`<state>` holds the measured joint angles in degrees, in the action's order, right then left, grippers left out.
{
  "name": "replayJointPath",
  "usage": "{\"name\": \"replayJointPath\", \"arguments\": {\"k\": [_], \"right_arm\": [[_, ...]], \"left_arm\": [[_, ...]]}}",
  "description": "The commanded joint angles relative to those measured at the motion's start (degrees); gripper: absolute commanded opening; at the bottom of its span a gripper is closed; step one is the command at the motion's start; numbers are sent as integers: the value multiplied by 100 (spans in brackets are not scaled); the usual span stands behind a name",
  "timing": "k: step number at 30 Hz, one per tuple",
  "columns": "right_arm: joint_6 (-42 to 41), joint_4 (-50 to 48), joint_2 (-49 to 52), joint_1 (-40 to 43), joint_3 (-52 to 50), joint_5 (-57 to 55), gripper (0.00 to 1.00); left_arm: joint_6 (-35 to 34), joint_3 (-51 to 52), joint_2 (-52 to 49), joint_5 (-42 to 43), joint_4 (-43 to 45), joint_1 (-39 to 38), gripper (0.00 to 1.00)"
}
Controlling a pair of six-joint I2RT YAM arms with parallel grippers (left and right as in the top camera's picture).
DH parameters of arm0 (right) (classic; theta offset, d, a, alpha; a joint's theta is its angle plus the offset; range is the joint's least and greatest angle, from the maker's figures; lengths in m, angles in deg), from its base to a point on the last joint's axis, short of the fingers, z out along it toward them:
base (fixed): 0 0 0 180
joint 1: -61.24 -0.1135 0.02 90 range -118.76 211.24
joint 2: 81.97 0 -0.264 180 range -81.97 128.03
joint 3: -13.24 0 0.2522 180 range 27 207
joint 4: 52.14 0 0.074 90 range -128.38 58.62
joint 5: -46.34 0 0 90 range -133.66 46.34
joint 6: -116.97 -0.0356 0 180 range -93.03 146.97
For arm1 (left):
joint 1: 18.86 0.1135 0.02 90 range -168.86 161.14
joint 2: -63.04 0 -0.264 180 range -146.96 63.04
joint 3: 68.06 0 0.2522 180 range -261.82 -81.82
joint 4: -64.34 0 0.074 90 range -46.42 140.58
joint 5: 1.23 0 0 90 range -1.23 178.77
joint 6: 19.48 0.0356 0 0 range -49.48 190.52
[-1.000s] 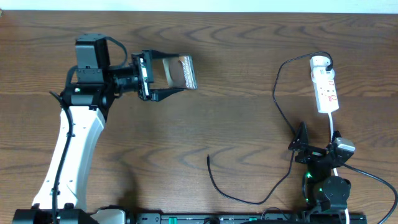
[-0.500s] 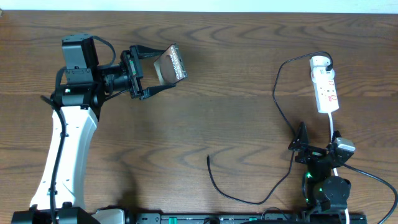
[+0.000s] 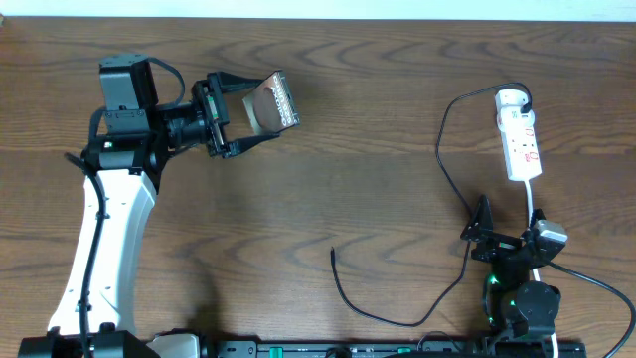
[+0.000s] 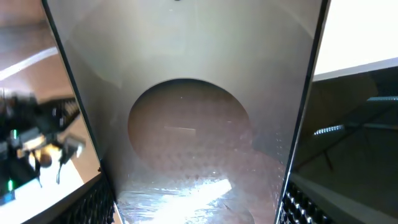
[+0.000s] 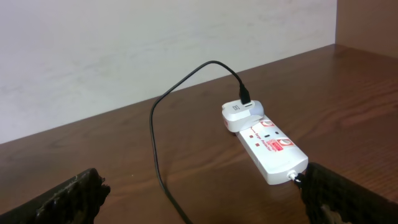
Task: Plug charger to phone and switch on socket
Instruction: 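Lift the phone with the left gripper and turn it upright toward center, then raise the right gripper and move it toward the held phone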
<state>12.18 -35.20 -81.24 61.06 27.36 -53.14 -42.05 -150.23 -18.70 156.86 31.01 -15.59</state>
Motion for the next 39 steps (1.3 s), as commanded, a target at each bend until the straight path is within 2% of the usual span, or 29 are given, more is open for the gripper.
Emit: {"name": "replayJointPath", "arguments": {"k": [1, 4, 12, 15, 19, 26, 29, 35, 39], "right_arm": [[70, 22, -9, -61, -4, -28, 99], [70, 22, -9, -61, -4, -28, 99], [70, 22, -9, -61, -4, -28, 99], [70, 22, -9, -61, -4, -28, 99], [70, 22, -9, -61, -4, -28, 99], [68, 24, -9, -61, -4, -7, 99], [-184, 28, -9, -61, -4, 90, 99], [-1054, 17, -7, -61, -4, 1672, 99], [-1871, -501, 31, -61, 2, 2500, 99]], "left_arm": [[1292, -190, 136, -726, -101, -22, 7], [2330, -190, 133, -1366, -599, -118, 7], [3314, -48, 24, -2968, -2186, -409, 7], [3421, 39, -76, -2872, -2284, -450, 7], [3418, 48, -278, -2240, -2234, -455, 8], [3458, 48, -662, -1639, -2236, -455, 7], [3458, 48, -778, -1449, -2234, -455, 7], [3456, 48, -850, -1364, -2168, -452, 7], [3456, 48, -850, -1368, -2146, -452, 7]]}}
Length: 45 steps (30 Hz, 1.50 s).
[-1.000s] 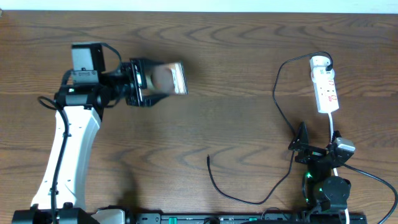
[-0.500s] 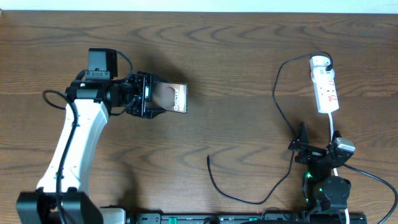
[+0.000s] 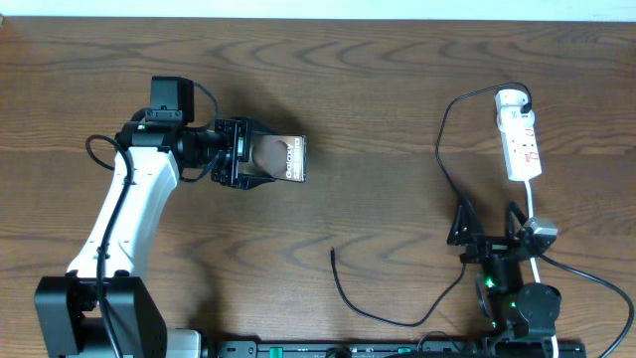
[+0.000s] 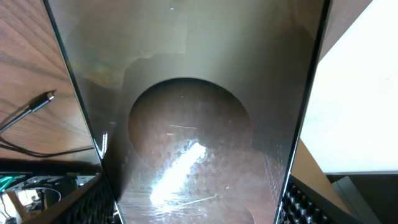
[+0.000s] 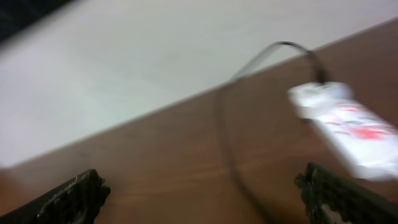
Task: Plug charger to phone and switch on socket
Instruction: 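Raise the right gripper and move it toward the held phone, then grasp the phone's edge with the right gripper beside the left gripper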
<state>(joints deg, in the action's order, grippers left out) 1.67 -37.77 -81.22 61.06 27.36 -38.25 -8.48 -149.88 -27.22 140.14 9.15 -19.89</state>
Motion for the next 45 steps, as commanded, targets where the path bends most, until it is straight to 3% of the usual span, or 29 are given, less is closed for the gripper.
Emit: {"name": "replayJointPath", "arguments": {"k": [1, 7, 11, 19, 21, 27, 30, 32, 45], "right_arm": [[-951, -457, 63, -61, 20, 1161, 99], [-1252, -785, 839, -61, 726, 1888, 99], [-1235, -785, 2291, -61, 1742, 2848, 99], [-1239, -796, 6210, -164, 4363, 7005, 99], [-1244, -870, 6957, -291, 4758, 7549, 99], [-1777, -1255, 8476, -737, 5021, 7182, 99], [-1882, -1554, 8999, -1058, 5021, 7038, 89], [-1884, -1746, 9248, -1316, 5021, 6975, 87], [-2031, -1971, 9538, -2428, 5021, 5519, 95]], "left_arm": [[98, 13, 2, 304, 44, -22, 7], [98, 13, 2, 234, 166, -24, 7], [94, 13, 2, 92, 166, -22, 7], [-48, 13, 2, -525, 162, -24, 7], [-140, 13, 2, -699, 162, -24, 8], [-271, 13, 2, -909, 162, -24, 7], [-273, 13, 2, -962, 162, -24, 7], [-278, 13, 2, -1045, 160, -24, 7], [-442, 13, 2, -1443, 70, -332, 7]]}}
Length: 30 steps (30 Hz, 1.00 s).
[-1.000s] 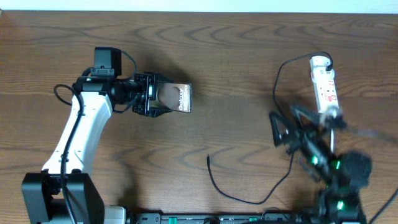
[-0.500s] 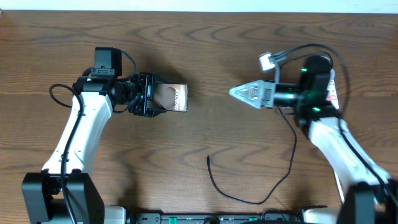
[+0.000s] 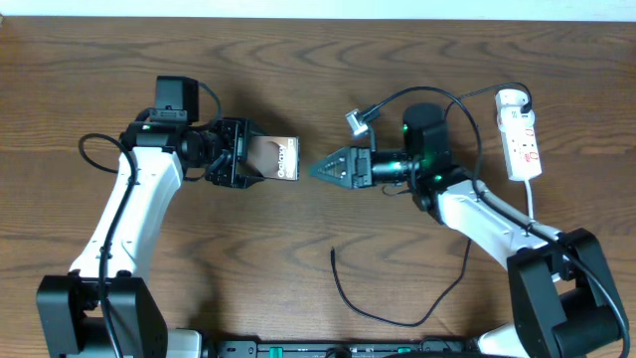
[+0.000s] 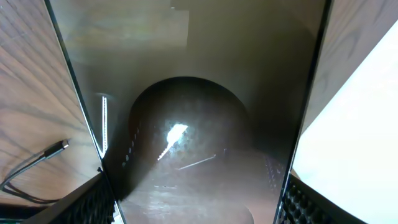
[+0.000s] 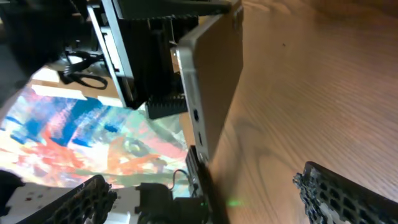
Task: Plug charger to phone and switch on socket
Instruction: 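Grasp the phone's edge with the right gripper beside the left gripper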
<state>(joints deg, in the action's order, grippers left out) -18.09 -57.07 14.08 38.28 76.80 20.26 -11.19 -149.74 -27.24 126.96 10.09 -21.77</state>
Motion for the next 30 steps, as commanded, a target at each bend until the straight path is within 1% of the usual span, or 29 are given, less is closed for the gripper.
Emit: {"name": "replayJointPath", "arguments": {"k": [1, 6, 15, 22, 26, 30], "right_arm": [[-55, -87, 9, -175, 76, -343, 96], [-52, -118, 9, -190, 76, -361, 96], [-7, -105, 9, -190, 76, -374, 96], [-11, 431, 9, -190, 76, -1012, 95], [-39, 542, 9, -190, 76, -1067, 94], [-280, 542, 9, -190, 76, -1113, 91]], "left_arm": [[-181, 0, 4, -164, -22, -201, 7], [-398, 0, 4, -184, -17, -452, 7], [-557, 0, 4, -157, -13, -717, 7], [-721, 0, 4, -186, 87, -944, 7], [-824, 0, 4, -339, 92, -1032, 7], [-822, 0, 4, -356, 92, -1056, 7]]}}
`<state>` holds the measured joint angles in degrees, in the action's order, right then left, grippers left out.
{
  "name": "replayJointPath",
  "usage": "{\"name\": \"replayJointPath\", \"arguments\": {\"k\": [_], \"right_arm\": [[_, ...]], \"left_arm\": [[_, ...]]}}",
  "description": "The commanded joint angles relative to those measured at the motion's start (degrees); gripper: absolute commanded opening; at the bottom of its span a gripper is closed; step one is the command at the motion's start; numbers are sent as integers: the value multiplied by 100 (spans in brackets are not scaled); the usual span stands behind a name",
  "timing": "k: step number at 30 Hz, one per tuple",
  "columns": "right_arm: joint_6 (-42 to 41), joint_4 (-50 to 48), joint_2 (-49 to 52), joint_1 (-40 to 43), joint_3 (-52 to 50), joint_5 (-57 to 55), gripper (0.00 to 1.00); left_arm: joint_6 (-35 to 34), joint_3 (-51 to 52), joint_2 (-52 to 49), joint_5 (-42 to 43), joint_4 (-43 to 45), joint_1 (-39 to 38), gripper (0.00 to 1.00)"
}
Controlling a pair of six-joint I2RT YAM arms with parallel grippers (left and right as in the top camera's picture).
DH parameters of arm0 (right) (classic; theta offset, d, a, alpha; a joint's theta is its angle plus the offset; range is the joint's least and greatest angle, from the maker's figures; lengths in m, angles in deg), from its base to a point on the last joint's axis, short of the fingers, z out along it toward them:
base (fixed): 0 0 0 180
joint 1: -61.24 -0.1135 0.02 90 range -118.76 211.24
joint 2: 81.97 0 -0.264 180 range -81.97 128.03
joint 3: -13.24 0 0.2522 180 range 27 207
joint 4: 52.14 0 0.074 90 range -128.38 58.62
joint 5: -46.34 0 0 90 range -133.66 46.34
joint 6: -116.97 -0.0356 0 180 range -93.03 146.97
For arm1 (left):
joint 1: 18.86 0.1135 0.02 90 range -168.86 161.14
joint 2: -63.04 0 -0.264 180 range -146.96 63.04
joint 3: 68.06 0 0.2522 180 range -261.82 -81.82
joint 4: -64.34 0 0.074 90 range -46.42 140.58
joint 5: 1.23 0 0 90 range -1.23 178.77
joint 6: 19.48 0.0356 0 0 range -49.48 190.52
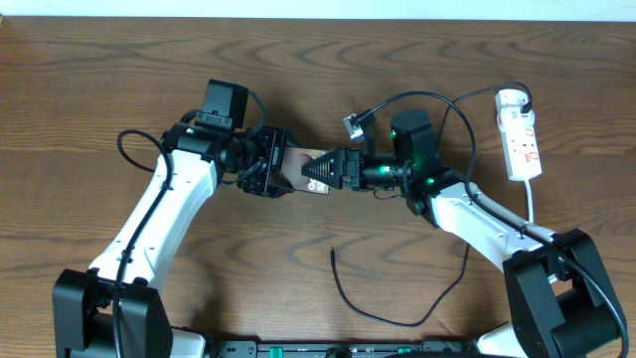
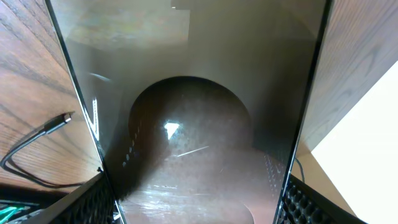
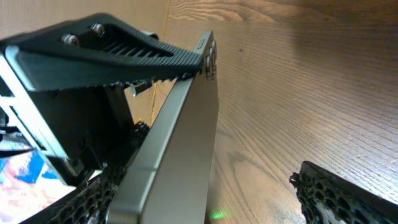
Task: Plug charger to phone and switch on socket
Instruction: 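Grasp the phone's edge with the right gripper beside the left gripper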
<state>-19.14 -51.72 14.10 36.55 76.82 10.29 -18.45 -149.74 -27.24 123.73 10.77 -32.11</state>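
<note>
The phone (image 1: 301, 169) is held edge-up over the table's middle, with my left gripper (image 1: 270, 164) shut on it. Its glossy back (image 2: 186, 124) fills the left wrist view between the two pads (image 2: 93, 202). My right gripper (image 1: 323, 171) is open, its jaws standing on either side of the phone's free end; the phone's metal edge (image 3: 180, 143) lies close to the left pad (image 3: 93, 196). The black cable's loose plug (image 1: 332, 254) lies on the table in front, also seen as a cable tip (image 2: 59, 120). The white socket strip (image 1: 521, 139) with the charger block (image 1: 510, 97) lies far right.
The black cable (image 1: 445, 149) loops from the charger block down the right side and along the front to its loose plug. A white lead (image 1: 534, 204) runs from the strip toward the front edge. Both arms meet over the brown wooden table (image 1: 328, 70).
My left gripper has moved right with the phone. My right gripper, which faced the phone across a gap, now has its open jaws on either side of the phone's end.
First my left gripper held the phone at the far left while my right arm sat folded at the front right, facing the socket strip. Then the phone was lower and nearer the middle. Then my right arm was stretched toward it, and now the two meet.
</note>
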Motion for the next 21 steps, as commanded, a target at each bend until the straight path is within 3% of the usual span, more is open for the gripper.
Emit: {"name": "replayJointPath", "arguments": {"k": [1, 21], "right_arm": [[-214, -4, 7, -17, 74, -127, 89], [-313, -9, 7, -350, 74, -396, 87]], "left_arm": [[-96, 0, 4, -39, 22, -22, 7], [-225, 0, 4, -610, 20, -317, 7]]}}
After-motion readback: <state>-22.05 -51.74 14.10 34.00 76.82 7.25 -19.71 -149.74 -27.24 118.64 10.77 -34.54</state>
